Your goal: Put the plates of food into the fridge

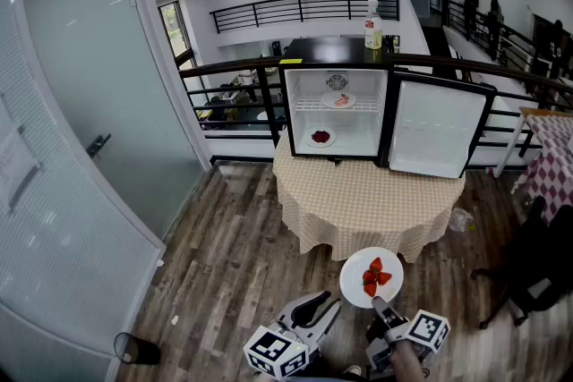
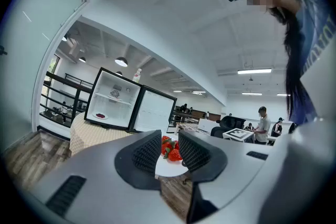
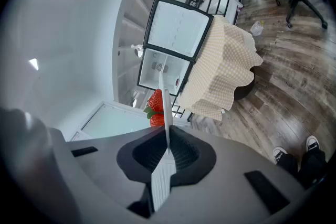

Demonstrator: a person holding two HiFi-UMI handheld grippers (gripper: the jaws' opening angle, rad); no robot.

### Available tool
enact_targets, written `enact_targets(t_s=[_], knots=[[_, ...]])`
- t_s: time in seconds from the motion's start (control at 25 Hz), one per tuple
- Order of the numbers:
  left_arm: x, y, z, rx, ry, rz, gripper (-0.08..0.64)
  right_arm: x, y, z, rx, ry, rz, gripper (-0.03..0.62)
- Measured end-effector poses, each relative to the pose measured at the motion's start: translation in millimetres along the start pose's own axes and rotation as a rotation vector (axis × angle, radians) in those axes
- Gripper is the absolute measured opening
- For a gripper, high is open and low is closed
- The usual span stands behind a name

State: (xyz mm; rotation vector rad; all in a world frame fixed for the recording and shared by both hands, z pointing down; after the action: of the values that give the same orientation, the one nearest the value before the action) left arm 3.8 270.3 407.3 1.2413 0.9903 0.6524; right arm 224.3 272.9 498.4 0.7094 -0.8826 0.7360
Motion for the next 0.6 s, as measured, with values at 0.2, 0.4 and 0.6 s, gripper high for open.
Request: enact_targets(t_s=[0.2, 0.4, 0.6], knots=[[-13, -2, 2, -0.003, 0.007, -0.01, 0.107, -6, -2, 13, 0.002, -0.012, -0.006, 0.026], [-32, -8, -1, -0.008, 0.01, -0.003, 0.107, -15, -3, 30, 0.006, -0.003, -0.014, 0.026], [-57, -17, -2, -0.003, 0.025, 0.0, 0.107, -25, -1, 49, 0.009, 0.005, -0.019, 0.026]])
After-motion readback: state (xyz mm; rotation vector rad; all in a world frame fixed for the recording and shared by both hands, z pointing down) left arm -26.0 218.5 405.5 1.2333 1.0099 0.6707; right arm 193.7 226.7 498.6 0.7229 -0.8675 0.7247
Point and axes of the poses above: the fingertips, and each gripper's own axes: z forward along the fingers, x to its right, y out of its underside, the point moved 8 cm from there along -z, backward along the fingers, and after that the axes turned 14 degrees about y, right-handed, at the moved point
